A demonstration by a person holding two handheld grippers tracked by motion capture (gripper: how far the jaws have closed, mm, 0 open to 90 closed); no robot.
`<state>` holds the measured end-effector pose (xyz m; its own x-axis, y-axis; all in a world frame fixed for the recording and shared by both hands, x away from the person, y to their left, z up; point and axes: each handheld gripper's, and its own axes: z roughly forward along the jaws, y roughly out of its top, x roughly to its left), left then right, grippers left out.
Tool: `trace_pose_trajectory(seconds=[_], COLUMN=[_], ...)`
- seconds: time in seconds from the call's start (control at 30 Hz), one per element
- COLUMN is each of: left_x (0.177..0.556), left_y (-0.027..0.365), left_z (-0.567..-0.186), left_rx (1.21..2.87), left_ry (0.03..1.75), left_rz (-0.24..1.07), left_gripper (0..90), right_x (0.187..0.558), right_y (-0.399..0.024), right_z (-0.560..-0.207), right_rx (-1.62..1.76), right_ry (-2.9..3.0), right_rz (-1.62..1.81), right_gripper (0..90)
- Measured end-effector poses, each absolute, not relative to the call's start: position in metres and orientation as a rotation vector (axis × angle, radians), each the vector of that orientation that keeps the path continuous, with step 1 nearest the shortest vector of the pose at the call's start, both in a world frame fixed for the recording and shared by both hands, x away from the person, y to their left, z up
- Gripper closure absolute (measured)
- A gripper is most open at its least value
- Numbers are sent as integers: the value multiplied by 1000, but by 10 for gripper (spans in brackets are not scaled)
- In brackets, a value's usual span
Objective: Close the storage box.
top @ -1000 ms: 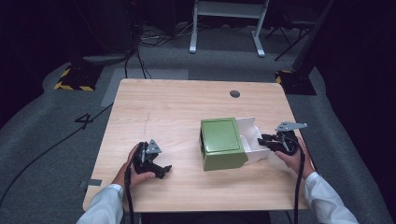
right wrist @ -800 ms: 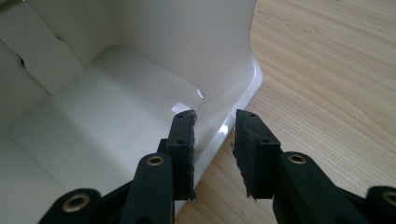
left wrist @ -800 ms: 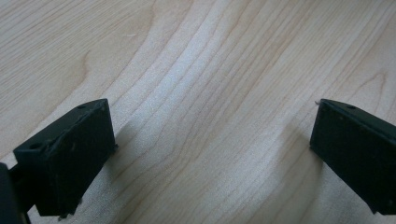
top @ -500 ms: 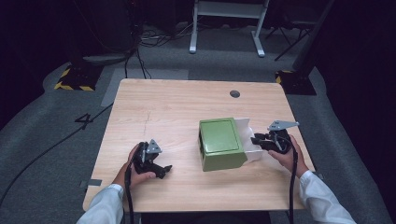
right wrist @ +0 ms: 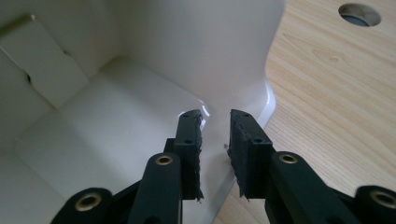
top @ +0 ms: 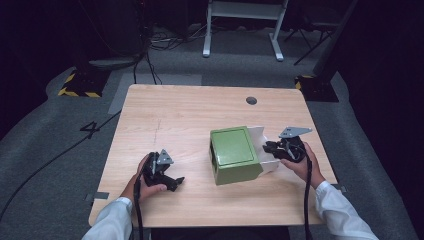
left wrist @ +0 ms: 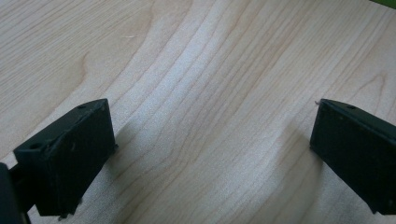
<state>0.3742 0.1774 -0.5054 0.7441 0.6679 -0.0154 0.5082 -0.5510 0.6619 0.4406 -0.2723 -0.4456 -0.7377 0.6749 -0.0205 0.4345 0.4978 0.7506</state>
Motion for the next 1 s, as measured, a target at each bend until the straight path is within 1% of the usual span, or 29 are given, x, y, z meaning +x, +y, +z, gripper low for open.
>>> trace_pose_trajectory(seconds=[0.27,0.43,0.5,0.57,0.87,1.0], left_x=[374,374,374,374,374,374], left_y=[177,177,177,177,177,177], left_z=[-505,-505,-505,-505,-505,-506], left_rx=[2279,2278,2278,2278,2279,2276], left_ry=[880,880,880,880,880,879], left_rz=[313,313,313,313,313,309], left_gripper=[2,2,2,2,2,1], right_x=[439,444,446,446,445,443], right_y=[-287,-287,-285,-284,-283,-272], right_z=[-439,-450,-458,-460,-460,-456], right_rx=[980,1021,1040,1044,1085,1036], right_ry=[2370,2428,2491,2507,2495,2480], right_rz=[1142,1086,1072,1064,1120,1109], right_gripper=[664,635,598,581,619,634])
